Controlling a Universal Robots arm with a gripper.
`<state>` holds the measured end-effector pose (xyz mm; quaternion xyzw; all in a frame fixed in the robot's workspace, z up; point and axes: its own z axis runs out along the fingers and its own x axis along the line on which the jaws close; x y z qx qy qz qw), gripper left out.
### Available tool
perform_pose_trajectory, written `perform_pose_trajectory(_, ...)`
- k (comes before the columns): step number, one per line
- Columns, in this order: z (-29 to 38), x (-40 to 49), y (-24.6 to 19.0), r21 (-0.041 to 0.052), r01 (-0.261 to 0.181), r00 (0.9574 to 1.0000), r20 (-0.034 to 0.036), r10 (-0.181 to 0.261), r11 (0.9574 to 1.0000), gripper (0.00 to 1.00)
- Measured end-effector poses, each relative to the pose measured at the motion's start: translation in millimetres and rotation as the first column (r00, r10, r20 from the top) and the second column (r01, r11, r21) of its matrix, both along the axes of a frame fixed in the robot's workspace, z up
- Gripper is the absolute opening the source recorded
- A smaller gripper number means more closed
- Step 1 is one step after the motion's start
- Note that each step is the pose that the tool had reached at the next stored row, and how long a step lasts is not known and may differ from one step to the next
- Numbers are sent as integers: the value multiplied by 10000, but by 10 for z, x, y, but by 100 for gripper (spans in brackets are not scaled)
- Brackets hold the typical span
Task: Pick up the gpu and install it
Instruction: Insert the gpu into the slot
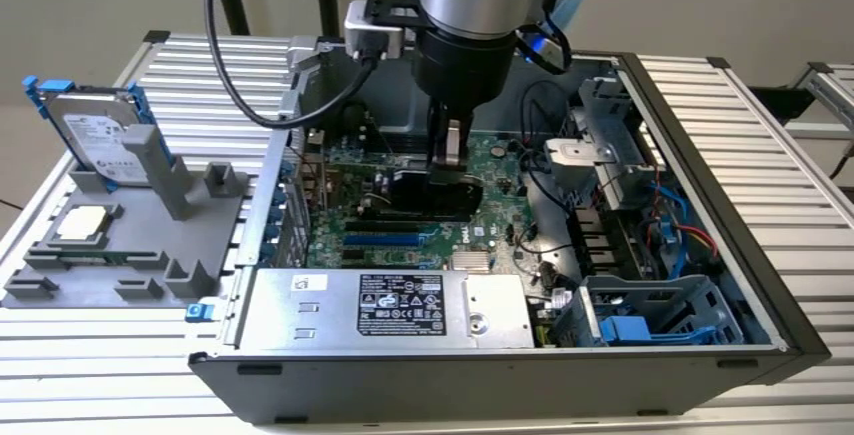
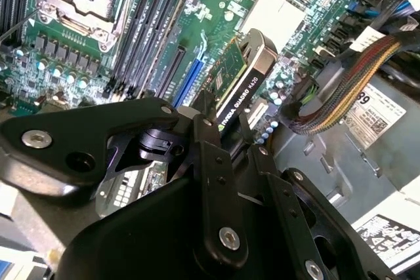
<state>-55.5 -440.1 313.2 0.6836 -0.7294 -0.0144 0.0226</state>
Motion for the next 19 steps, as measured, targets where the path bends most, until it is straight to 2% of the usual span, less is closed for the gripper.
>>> perform_pose_trajectory(9,-134,-38,0,1,0,10000,1,0,10000,0)
perform_pose_trajectory(19,-195,-76,0,-3,-1,10000,-1,1,10000,0)
